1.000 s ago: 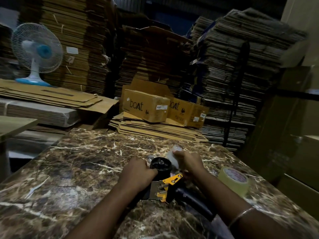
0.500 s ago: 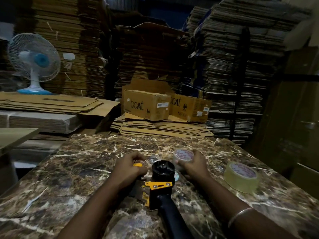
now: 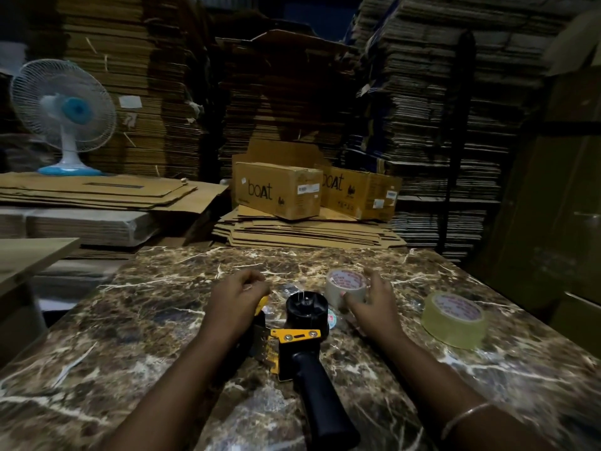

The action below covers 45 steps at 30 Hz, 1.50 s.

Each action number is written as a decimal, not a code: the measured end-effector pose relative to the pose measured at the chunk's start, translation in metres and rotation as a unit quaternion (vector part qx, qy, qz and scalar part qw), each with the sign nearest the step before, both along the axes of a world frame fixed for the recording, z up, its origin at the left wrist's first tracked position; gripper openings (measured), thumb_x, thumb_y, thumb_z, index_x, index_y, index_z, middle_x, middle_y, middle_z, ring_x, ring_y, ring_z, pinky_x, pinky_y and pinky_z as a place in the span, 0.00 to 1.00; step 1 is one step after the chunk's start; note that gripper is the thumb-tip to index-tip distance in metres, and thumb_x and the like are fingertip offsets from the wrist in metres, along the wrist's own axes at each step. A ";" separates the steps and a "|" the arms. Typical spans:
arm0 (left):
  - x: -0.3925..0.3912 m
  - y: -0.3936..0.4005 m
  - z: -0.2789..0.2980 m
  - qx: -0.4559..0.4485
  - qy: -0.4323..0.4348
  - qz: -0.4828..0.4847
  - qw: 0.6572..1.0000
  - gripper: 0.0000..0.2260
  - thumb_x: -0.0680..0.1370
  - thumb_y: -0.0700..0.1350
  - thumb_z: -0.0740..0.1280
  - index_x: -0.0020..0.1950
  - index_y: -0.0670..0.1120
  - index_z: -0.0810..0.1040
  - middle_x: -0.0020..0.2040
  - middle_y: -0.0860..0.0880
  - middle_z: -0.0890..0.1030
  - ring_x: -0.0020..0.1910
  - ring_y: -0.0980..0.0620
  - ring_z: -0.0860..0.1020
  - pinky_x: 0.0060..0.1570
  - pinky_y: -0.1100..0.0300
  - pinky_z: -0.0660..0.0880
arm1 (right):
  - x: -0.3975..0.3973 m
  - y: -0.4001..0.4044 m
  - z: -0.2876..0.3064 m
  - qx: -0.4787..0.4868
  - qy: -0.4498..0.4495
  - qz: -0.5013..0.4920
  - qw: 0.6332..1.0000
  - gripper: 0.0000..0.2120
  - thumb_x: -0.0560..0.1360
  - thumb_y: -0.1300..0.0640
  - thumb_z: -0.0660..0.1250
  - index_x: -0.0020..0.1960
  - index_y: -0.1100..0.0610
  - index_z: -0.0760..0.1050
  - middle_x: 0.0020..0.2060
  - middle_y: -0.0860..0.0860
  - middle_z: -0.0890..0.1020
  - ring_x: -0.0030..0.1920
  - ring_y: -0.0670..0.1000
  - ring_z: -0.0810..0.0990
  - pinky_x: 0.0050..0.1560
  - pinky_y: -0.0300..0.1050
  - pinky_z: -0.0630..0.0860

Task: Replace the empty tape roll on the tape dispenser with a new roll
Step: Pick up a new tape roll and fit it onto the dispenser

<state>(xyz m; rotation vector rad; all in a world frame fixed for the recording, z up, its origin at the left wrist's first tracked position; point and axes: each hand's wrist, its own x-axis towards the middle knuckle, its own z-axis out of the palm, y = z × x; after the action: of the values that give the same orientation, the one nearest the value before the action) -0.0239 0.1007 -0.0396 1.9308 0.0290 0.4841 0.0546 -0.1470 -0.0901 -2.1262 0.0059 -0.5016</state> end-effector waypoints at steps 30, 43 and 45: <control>0.011 -0.070 0.016 0.151 -0.104 -0.021 0.983 0.04 0.74 0.46 0.69 0.47 0.51 0.83 0.40 0.52 0.83 0.34 0.55 0.78 0.38 0.58 0.74 | -0.065 -0.072 0.031 -0.284 0.113 -0.347 0.887 0.17 0.68 0.43 0.68 0.52 0.51 0.82 0.59 0.52 0.81 0.63 0.58 0.69 0.60 0.54 0.62; 0.017 -0.064 0.011 0.010 -0.091 -0.063 0.994 0.06 0.75 0.40 0.72 0.42 0.52 0.84 0.43 0.52 0.85 0.45 0.54 0.83 0.47 0.52 0.80 | -0.061 -0.049 0.041 0.136 -0.123 -0.080 0.980 0.06 0.78 0.59 0.69 0.55 0.56 0.79 0.50 0.55 0.84 0.46 0.52 0.82 0.43 0.46 0.81; 0.019 -0.064 0.010 -0.009 -0.081 -0.068 0.994 0.06 0.75 0.40 0.72 0.43 0.51 0.84 0.44 0.53 0.86 0.46 0.55 0.83 0.50 0.52 0.80 | -0.056 -0.044 0.049 0.236 -0.117 -0.009 0.965 0.03 0.79 0.62 0.67 0.52 0.59 0.79 0.47 0.56 0.83 0.42 0.52 0.82 0.33 0.36 0.77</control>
<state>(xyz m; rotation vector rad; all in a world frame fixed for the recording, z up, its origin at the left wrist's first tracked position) -0.0053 0.0368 -0.0295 1.8564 -0.2011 0.5462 -0.0016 -0.1911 -0.0412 -1.5947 0.0104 -0.6862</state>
